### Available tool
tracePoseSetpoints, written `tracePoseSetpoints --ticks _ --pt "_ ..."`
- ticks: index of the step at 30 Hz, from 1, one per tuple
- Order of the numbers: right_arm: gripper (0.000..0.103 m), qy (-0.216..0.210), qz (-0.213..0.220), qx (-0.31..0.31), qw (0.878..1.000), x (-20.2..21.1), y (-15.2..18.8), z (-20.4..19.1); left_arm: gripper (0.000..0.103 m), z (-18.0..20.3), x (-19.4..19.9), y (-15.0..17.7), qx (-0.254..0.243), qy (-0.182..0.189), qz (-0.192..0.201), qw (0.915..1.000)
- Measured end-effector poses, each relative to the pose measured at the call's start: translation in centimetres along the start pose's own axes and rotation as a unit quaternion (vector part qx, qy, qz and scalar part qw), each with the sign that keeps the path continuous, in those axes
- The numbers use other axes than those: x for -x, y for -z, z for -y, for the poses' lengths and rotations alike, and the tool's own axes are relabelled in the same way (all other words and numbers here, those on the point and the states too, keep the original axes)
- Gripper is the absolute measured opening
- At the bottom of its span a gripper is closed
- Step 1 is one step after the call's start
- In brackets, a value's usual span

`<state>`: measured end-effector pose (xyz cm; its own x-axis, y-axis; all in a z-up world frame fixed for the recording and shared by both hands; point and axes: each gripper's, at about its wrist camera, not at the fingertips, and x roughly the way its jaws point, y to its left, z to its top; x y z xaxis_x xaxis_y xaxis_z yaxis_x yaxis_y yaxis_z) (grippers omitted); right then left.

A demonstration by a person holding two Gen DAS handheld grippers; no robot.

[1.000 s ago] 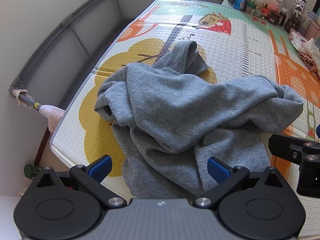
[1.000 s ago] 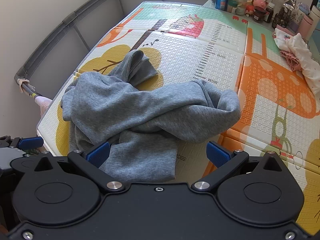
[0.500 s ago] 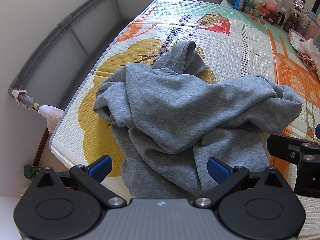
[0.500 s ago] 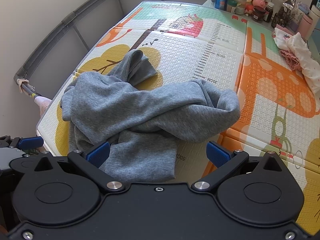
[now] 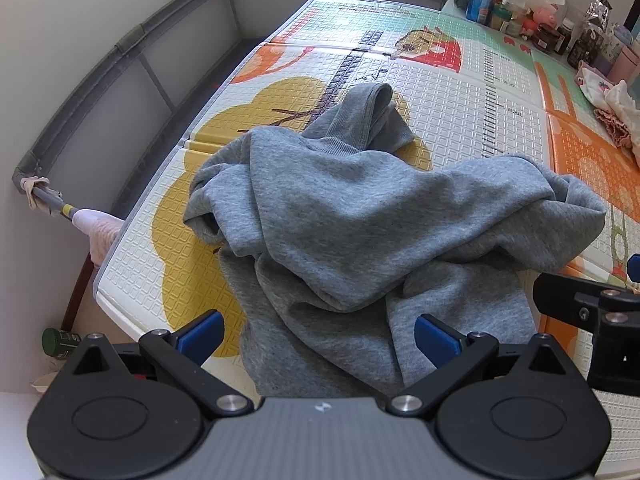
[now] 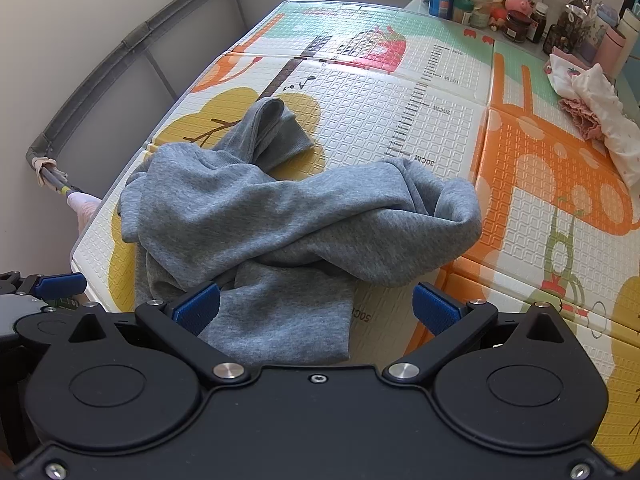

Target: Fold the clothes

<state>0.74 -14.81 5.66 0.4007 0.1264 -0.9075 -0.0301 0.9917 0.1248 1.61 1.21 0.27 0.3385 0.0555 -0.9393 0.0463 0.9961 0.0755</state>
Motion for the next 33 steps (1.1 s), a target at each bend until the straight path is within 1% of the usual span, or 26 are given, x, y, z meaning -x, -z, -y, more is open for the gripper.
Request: tracePoseSetpoints --ticks 4,10,16,18,20,22,25,26,28,29,31,32,33 --pt "0.103 0.006 0.002 -0.004 1.000 -0.6 -0.5 0.3 0.103 -0.1 -0.5 -0.6 -0.001 0.000 0.004 1.0000" --pt "0.103 0.010 0.003 -0.010 1.000 -2.4 -2.2 1.0 0.103 -0.6 -2.2 -2.6 -0.004 -0.013 0.013 0.9998" --pt "0.103 0.017 0.002 -0.009 1.000 -5.0 -4.3 1.9 0.102 -1.8 -5.1 -4.9 -0.008 0.003 0.016 0.9998" --pt "0.103 0.026 -0.006 -0.009 1.000 -6.4 -4.8 2.2 0.102 -2.1 -6.4 -5.6 -0.008 0.003 0.007 0.9999" --pt "0.102 0.031 -0.015 -0.010 0.999 -7.7 -5.2 2.5 0.102 -2.5 -7.6 -6.1 -0.002 0.015 -0.004 0.9999" --pt "0.102 0.033 -0.021 -0.011 0.999 -9.0 -5.3 2.8 0.102 -2.6 -8.4 -6.4 -0.004 0.025 -0.006 0.9996" --pt "0.100 0.041 -0.028 -0.013 0.999 -10.5 -5.2 3.2 0.102 -2.6 -9.2 -6.8 -0.006 0.027 -0.013 0.9995" --pt "0.100 0.043 -0.029 -0.012 0.999 -10.9 -5.2 3.3 0.101 -2.5 -9.4 -6.8 -0.007 0.029 -0.014 0.9994" --pt "0.098 0.039 -0.031 -0.010 0.999 -11.6 -5.3 3.3 0.093 -2.4 -9.6 -6.8 -0.011 0.039 -0.012 0.9991" --pt "0.094 0.036 -0.033 -0.010 0.999 -11.9 -5.3 3.3 0.089 -2.3 -9.6 -6.8 -0.012 0.040 -0.011 0.9991" --pt "0.083 0.026 -0.036 -0.010 0.999 -12.3 -5.4 3.2 0.083 -2.2 -9.7 -6.8 -0.013 0.039 -0.011 0.9991" --pt "0.074 0.021 -0.039 -0.010 0.999 -12.4 -5.3 3.2 0.076 -2.1 -9.8 -6.7 -0.013 0.042 -0.012 0.9990" --pt "0.068 0.016 -0.042 -0.011 0.999 -12.6 -5.3 3.2 0.068 -2.0 -9.9 -6.7 -0.014 0.047 -0.013 0.9987"
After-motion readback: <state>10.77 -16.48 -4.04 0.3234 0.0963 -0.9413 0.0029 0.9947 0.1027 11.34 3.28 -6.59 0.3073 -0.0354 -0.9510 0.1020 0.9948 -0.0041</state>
